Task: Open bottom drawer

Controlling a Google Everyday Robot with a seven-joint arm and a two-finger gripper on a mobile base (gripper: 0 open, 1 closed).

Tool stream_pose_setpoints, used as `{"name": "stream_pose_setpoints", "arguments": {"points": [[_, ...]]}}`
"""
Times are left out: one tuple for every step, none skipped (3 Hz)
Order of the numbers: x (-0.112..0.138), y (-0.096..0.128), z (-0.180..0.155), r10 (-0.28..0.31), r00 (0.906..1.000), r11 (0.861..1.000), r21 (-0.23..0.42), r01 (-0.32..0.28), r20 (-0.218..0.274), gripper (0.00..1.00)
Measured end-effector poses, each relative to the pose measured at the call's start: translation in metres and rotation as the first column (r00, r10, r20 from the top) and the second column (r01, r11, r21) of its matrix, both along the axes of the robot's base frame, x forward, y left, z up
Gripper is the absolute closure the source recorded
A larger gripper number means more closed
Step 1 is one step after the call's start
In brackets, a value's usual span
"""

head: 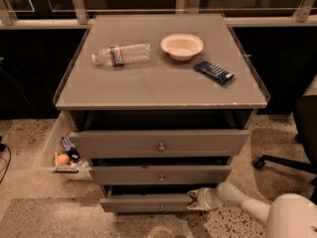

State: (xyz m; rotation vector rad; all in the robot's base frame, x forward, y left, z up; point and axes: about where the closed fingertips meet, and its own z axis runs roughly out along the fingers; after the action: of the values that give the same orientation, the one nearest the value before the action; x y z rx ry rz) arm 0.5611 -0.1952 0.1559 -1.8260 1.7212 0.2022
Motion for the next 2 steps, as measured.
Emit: {"name": "stream_pose_setpoints", "arguments": {"points": [[-0.0115,-0.0036,0.0001,0.005,1.0,1.0,0.0,-0.005,0.0,1.0],[-0.0131,-0.0029,0.001,0.005,1.0,1.0,0.0,-0.005,0.0,1.0]]}}
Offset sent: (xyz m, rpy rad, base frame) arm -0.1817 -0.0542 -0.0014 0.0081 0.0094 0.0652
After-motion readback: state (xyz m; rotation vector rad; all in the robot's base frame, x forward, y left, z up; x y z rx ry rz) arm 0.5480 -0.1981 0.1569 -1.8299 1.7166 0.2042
